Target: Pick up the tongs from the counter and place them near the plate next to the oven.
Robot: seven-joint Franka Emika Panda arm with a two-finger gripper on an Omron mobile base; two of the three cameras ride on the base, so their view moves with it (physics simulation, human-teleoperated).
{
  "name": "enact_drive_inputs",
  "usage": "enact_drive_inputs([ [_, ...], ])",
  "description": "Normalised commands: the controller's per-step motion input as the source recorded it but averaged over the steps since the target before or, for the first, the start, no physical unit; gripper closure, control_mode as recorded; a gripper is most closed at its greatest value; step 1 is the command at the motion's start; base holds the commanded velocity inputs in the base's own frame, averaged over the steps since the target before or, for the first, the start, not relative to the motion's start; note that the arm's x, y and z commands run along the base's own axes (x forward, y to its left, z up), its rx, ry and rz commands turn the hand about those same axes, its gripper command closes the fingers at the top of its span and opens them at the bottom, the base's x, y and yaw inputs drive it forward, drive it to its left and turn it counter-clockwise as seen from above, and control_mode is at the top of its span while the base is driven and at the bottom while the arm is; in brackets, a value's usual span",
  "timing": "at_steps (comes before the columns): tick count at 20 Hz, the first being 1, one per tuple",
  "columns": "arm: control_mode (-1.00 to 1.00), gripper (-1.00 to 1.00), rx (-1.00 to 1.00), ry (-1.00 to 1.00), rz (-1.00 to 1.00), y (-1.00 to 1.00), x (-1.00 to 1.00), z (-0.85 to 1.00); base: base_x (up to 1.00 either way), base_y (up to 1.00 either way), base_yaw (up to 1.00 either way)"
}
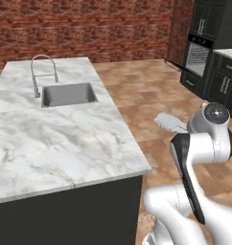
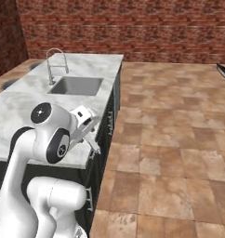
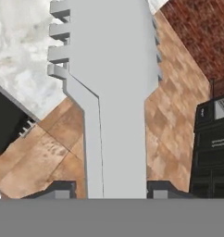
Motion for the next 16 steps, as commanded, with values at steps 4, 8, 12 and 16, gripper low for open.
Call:
enact_drive_inputs([
  [4,1.00,1.00,0.00,0.00,0.00,0.00,0.00,0.00,-0.34,-0.86,-0.32],
  [8,1.00,1.00,0.00,0.00,0.00,0.00,0.00,0.00,0.01,-0.80,-0.39],
  [12,1.00,1.00,0.00,0.00,0.00,0.00,0.00,0.00,0.40,-0.63,-0.41],
  [16,1.00,1.00,0.00,0.00,0.00,0.00,0.00,0.00,0.67,-0.49,-0.38],
])
